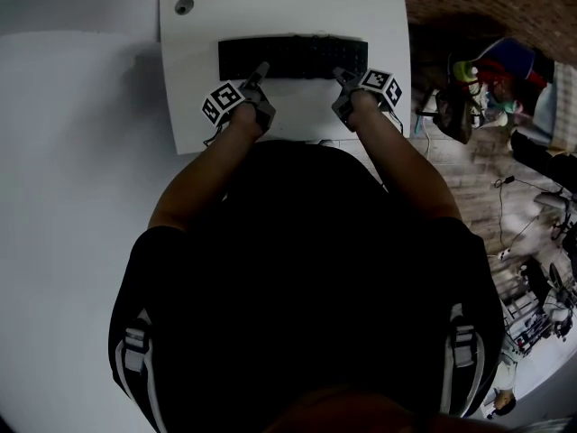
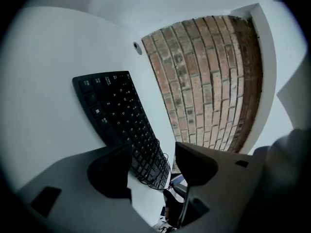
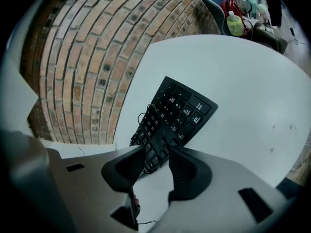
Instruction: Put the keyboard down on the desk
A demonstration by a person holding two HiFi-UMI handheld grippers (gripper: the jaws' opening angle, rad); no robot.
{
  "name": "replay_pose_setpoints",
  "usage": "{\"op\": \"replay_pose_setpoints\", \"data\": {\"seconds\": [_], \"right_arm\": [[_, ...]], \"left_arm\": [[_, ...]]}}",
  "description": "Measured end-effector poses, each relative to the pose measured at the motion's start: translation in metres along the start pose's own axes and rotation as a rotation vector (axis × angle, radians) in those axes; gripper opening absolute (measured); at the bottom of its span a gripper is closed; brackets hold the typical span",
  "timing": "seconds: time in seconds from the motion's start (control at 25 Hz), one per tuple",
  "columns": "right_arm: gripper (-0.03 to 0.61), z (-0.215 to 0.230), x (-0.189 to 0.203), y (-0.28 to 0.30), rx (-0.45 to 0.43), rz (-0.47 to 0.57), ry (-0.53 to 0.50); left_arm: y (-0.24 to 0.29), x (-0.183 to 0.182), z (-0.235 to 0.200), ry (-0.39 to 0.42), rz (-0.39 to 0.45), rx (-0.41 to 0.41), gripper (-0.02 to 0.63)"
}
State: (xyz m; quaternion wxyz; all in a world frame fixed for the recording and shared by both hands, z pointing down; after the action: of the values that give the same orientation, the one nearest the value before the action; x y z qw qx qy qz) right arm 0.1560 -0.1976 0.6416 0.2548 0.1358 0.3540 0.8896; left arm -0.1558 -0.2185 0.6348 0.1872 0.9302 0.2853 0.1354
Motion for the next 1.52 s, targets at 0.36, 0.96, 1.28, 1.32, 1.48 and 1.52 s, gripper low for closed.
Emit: {"op": "replay_pose_setpoints", "data": {"seconds": [0.36, 0.96, 1.28, 1.32, 1.48, 1.52], "right_arm": [[0.097, -0.014, -0.014, -0.030, -0.059, 0.076, -0.201], [0.055, -0.051, -0.029, -0.083, -0.242, 0.214, -0.466], [0.051, -0.078, -0.018, -0.117, -0.344, 0.310, -0.752], [0.051, -0.083, -0.015, -0.122, -0.359, 0.322, -0.801], [0.050, -0.102, -0.003, -0.146, -0.419, 0.358, -1.001], [0.049, -0.106, 0.000, -0.152, -0.431, 0.367, -1.046]], "left_arm": [[-0.018, -0.003, 0.029, 0.156, 0.047, 0.090, 0.261], [-0.063, 0.027, 0.104, 0.694, 0.112, 0.262, 0.123], [-0.091, 0.043, 0.118, 0.786, 0.146, 0.321, 0.084], [-0.096, 0.046, 0.121, 0.798, 0.148, 0.328, 0.081], [-0.111, 0.059, 0.136, 0.840, 0.143, 0.356, 0.076], [-0.115, 0.063, 0.141, 0.854, 0.142, 0.363, 0.073]]}}
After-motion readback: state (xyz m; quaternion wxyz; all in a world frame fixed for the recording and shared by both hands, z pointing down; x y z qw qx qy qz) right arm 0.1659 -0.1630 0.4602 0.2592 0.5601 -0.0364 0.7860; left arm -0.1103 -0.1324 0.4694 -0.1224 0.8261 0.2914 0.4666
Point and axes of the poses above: the fingertips, and each gripper's own axes: y forward along the fingers, z to its right, x out of its underside, the point moved 9 cm from there along -y, backward along the fingers, and after that the axes turned 9 degrees about z, right-handed, at the moved point
